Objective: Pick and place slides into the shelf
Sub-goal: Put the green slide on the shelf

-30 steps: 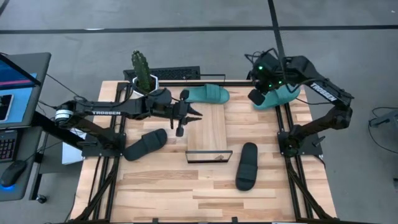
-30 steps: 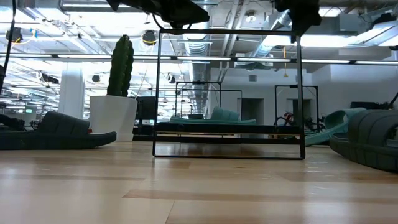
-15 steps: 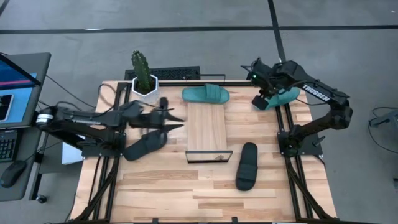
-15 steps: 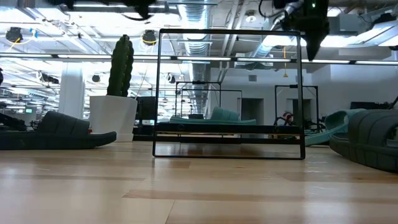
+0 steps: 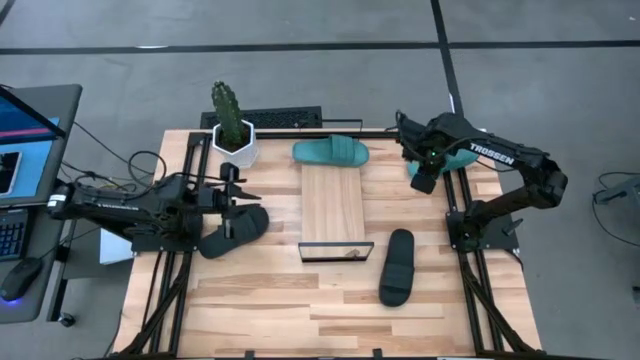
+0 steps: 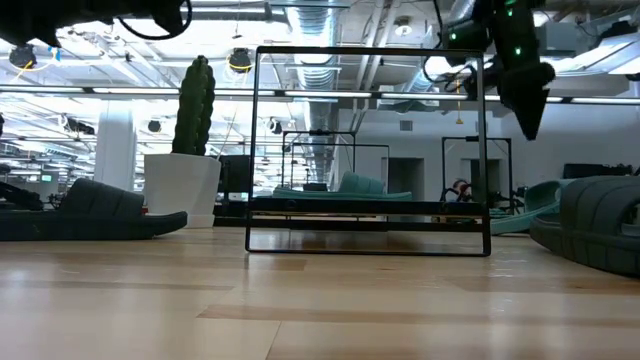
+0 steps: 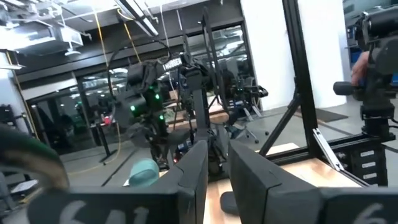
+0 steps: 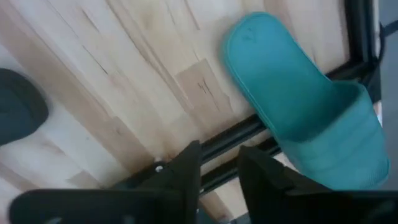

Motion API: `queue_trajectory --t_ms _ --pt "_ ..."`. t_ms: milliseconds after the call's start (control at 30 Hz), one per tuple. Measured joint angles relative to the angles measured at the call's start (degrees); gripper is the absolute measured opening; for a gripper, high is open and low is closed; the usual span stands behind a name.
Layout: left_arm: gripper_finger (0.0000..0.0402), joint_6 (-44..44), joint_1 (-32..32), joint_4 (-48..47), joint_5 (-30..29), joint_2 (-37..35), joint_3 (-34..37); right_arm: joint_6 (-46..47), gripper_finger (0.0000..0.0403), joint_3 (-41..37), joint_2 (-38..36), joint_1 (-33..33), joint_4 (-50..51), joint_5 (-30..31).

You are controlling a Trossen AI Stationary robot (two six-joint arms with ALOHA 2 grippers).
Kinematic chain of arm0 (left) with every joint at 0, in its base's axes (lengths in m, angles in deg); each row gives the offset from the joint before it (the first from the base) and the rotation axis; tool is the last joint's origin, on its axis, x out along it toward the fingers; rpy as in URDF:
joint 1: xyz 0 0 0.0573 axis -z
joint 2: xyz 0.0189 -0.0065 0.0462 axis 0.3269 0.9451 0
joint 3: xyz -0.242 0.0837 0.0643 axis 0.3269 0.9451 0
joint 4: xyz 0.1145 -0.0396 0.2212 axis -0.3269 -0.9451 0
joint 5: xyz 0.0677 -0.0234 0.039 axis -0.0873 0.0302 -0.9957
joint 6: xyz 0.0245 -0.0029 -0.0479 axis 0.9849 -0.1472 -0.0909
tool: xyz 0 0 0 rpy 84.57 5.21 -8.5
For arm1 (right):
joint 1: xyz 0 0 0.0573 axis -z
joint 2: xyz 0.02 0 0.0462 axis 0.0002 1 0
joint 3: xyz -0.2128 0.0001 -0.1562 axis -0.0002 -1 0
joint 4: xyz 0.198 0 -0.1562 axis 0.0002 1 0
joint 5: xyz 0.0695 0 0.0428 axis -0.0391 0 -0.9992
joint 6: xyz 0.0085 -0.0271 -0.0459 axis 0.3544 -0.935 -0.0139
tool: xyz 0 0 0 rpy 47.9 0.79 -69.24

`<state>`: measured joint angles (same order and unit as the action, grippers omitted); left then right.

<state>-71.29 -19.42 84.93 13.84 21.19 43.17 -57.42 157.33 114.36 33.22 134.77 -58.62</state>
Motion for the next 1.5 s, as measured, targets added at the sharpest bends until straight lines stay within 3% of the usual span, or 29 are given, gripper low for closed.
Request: queue_trajectory --t_ms 333,867,1167,1500 --pt "0.0055 -0.02 0.0 -0.16 -1.02 0.46 0.05 -7.62 0.0158 -5.15 2.83 -0.08 -5.57 1.5" --pt "0.0055 -0.02 0.0 -0.69 -1.06 0.44 0.05 -12.61 0.0161 -5.1 20.56 1.62 -8.72 6.19" --pt "0.0055 0.0 0.0 -0.89 -1.04 0.44 0.05 -12.58 0.0198 -5.08 21.57 6.65 -14.12 5.72" --pt "0.0055 0.04 0.0 -0.98 -1.11 0.44 0.05 -12.96 0.025 -5.06 21.57 10.78 -18.57 1.03"
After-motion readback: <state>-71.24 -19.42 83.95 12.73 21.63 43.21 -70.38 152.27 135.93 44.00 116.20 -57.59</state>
